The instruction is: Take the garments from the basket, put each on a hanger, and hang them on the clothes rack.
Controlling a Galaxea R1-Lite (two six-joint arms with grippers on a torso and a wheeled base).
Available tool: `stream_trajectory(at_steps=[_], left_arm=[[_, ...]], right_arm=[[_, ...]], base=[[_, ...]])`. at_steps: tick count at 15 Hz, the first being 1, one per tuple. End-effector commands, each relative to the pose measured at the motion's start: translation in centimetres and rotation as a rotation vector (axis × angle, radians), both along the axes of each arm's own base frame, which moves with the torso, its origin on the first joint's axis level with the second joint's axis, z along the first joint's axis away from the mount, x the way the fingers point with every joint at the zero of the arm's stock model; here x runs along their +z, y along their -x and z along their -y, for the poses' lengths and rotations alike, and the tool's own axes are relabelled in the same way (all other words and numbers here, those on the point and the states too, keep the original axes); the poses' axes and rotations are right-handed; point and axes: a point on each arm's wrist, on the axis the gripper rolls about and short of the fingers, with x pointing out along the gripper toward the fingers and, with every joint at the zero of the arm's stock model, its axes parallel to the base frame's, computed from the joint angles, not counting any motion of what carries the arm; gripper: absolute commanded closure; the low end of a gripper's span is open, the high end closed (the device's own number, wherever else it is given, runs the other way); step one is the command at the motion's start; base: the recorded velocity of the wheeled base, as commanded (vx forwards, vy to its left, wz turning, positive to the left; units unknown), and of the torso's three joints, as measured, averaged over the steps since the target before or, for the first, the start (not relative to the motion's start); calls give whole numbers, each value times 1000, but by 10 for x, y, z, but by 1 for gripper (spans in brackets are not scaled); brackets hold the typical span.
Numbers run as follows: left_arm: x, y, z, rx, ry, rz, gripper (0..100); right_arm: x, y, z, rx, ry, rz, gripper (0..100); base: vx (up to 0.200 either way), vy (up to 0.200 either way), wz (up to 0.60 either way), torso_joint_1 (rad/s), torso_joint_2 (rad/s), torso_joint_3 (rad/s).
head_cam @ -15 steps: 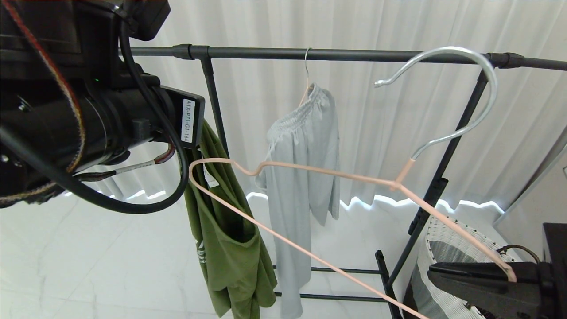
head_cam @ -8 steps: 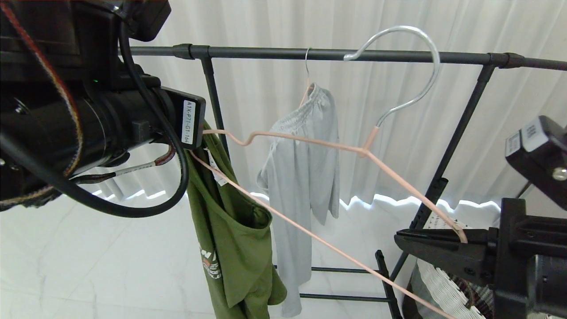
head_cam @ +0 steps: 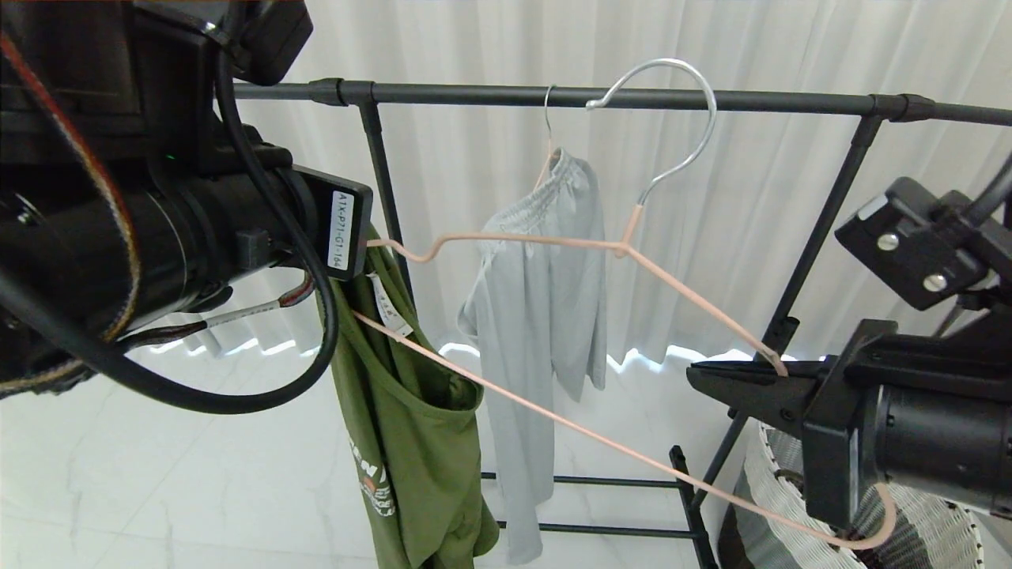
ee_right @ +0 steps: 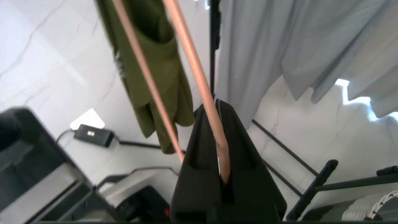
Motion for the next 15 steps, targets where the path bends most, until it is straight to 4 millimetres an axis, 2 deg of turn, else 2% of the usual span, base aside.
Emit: stream_trajectory(at_steps=[1,4,10,15], left_arm=[[1,1,-1,-1,3,2,100],[1,3,-3,17,0,9,100],[2,5,-4,61,-12,18,100],[-3,15,21,-47,-20,3,100]], right_arm=[[-2,-10,-8,-31,3,-15,100],[-3,-21,-12,-122,-3,-30,100],[2,-36,-3,-240,-47,-24,100],[8,-38,-7,-239,-98,9,100]], base=[[0,0,0,0,0,0],[0,0,0,0,0,0],[0,0,0,0,0,0],[0,0,0,0,0,0]])
